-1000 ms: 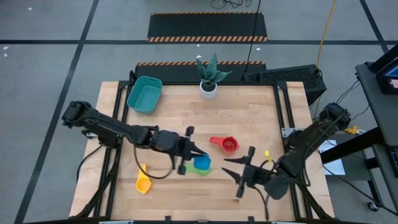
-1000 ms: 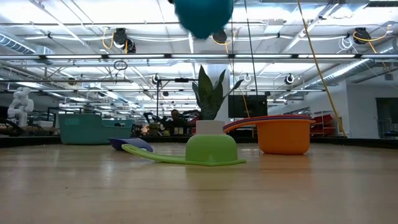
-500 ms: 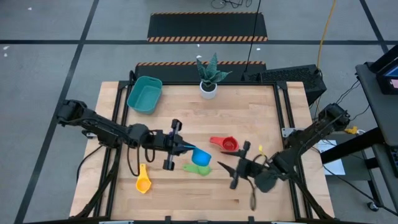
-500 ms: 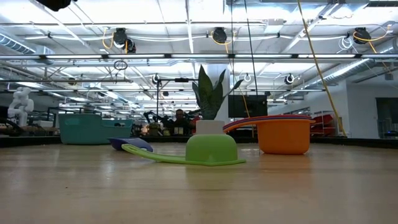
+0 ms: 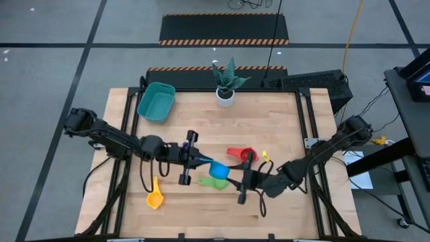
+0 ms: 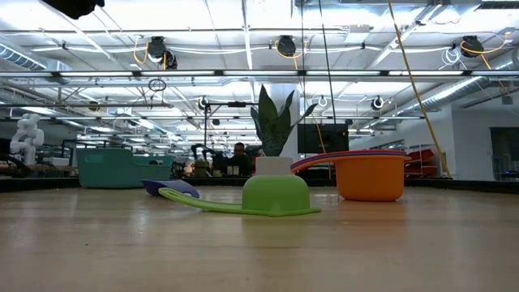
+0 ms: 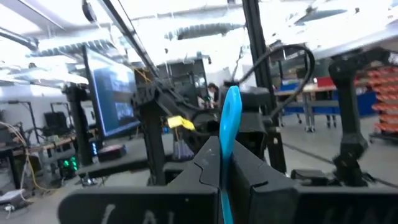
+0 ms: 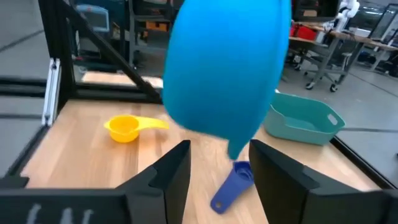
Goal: Nest measuring cups in basket
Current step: Stack the light blue measuring cup on top of the orange measuring cup
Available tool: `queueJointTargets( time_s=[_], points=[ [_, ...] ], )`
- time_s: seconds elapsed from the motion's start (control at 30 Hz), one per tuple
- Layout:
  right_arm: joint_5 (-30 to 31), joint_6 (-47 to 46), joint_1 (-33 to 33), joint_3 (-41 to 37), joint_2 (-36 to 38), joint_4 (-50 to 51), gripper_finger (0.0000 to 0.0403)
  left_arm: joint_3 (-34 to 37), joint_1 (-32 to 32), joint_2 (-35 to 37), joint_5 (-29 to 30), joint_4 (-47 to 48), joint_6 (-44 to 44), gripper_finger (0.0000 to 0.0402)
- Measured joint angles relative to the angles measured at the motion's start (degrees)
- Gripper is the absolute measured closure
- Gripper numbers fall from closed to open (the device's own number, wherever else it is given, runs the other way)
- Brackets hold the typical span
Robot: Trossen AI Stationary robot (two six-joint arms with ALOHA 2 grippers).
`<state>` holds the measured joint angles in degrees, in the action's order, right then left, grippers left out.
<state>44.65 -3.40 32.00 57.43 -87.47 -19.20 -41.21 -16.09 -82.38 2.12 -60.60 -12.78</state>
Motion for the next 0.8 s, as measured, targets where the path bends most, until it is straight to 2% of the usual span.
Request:
queueJointTargets(
  time_s=[0.17,0.47,0.8],
  points=[
    [0.1,1.3,-0.3,0.0,-0.4,-0.3,0.0284,0.0,-0.2,0.0,-0.2,0.1,-0.1,0.0395],
    [0.1,3.7,0.0,0.0,-0.4,-0.6,0.0388,0.0,0.0,0.0,-0.7,0.8,-0.3,0.0390],
    [0.3,2.8,0.1,-0.1,-0.4,-0.4,0.0400,-0.1,0.0,0.4,-3.7,5.7,-2.6,0.0377]
  ],
)
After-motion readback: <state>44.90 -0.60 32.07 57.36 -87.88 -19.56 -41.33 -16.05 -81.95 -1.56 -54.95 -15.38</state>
